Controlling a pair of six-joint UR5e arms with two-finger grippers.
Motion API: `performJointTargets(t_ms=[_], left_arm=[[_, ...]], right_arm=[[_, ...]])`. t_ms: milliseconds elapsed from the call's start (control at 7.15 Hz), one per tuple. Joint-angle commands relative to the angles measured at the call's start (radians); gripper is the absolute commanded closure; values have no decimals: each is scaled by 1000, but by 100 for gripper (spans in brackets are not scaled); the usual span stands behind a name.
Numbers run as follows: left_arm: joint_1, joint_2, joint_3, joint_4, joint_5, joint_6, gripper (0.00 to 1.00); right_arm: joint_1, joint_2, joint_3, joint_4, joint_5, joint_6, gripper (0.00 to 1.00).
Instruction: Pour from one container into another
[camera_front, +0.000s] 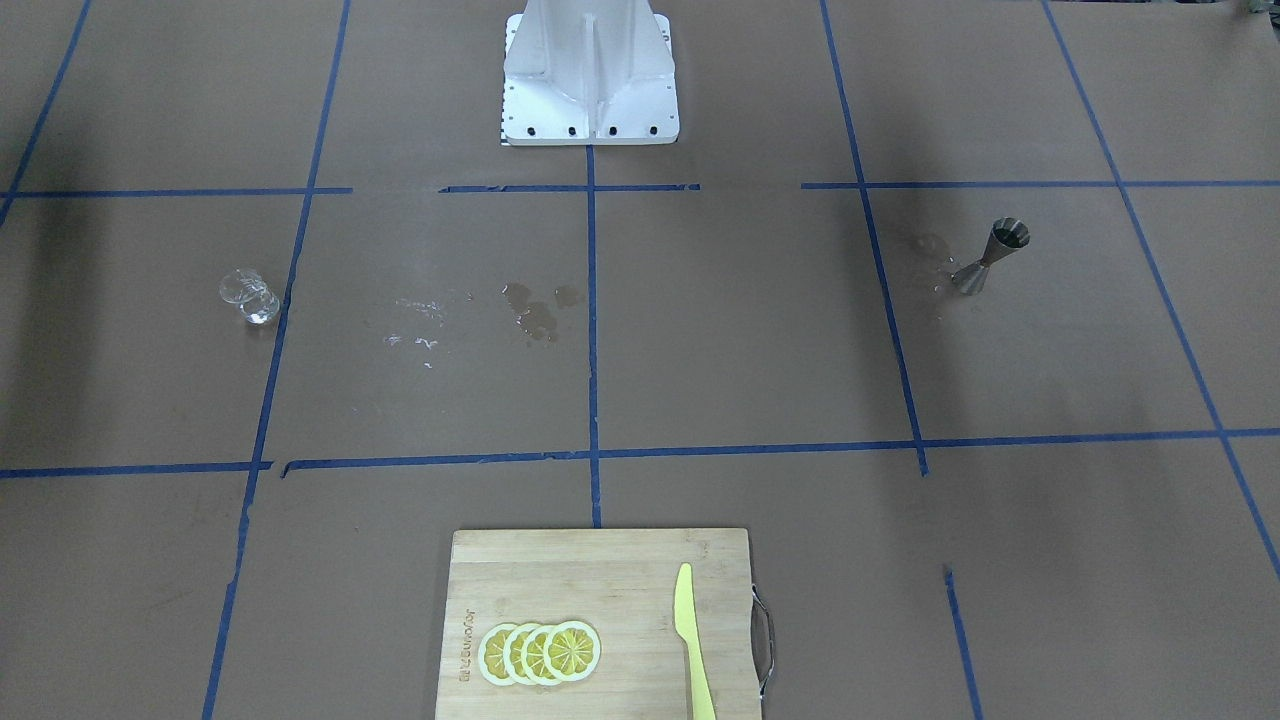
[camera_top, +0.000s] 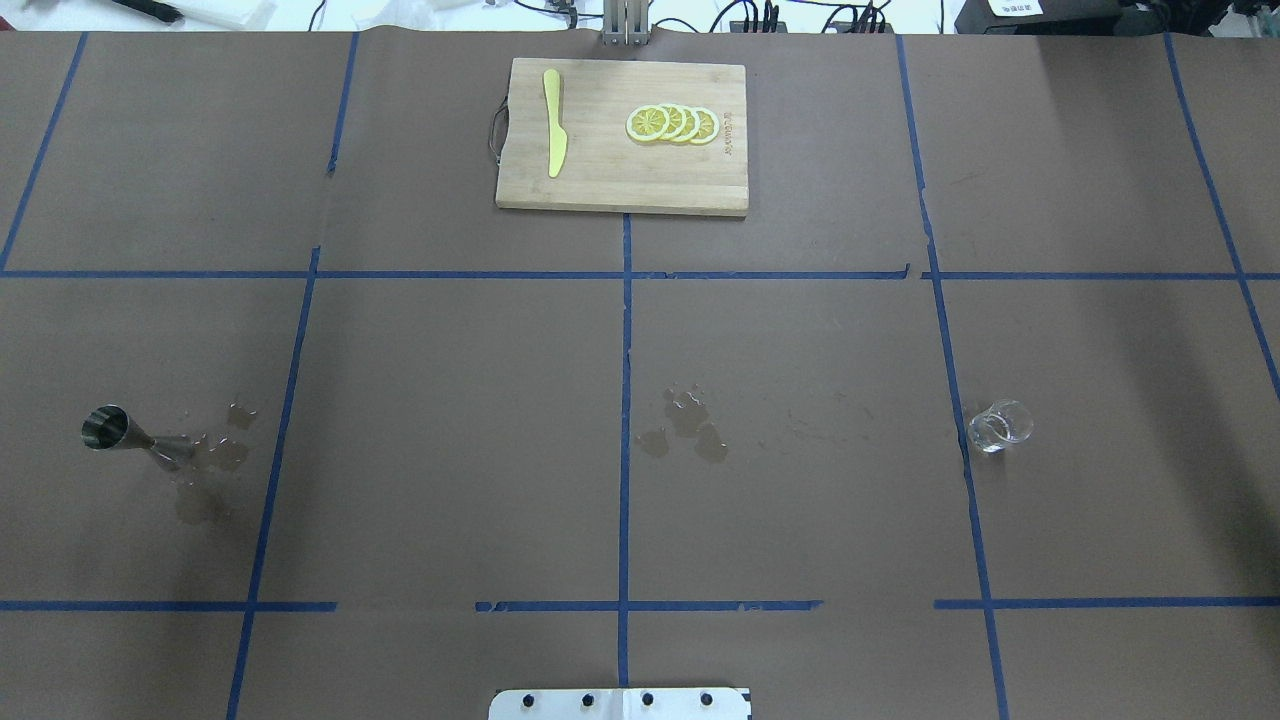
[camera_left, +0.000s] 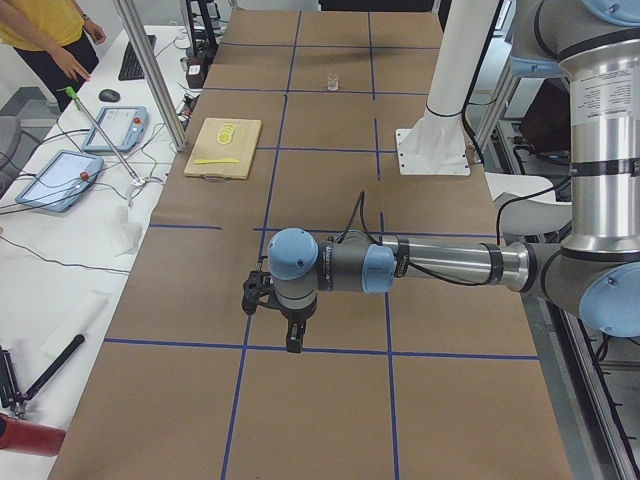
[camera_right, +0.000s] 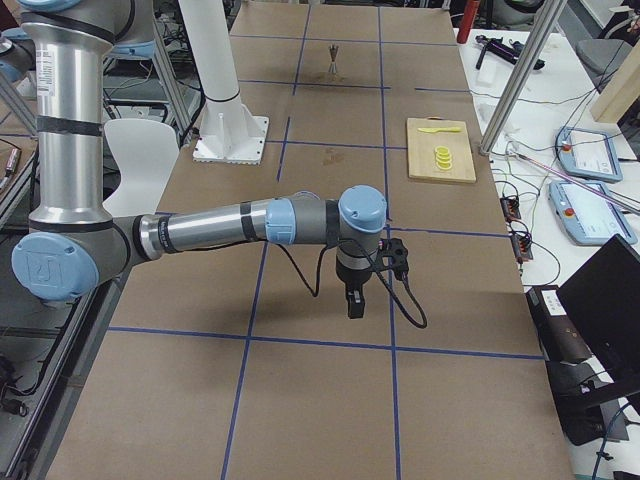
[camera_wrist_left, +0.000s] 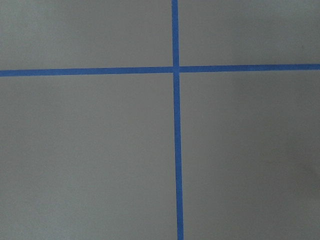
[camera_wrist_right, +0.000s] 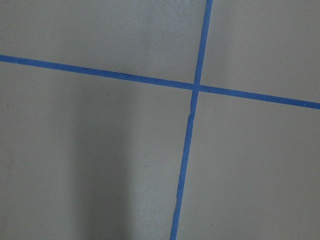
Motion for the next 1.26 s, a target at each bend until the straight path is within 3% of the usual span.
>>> performJointTargets(t_ms=[0, 559, 1118], left_arm=[[1, 36, 1, -1, -7, 46, 0], [1, 29, -7, -1, 60, 50, 0], [11, 21, -8, -1, 62, 53, 0]], right_arm=[[-5, 0, 0, 1, 0, -1, 0], [-11, 2, 0, 4, 0, 2, 0], [-11, 2, 3, 4, 0, 2, 0]])
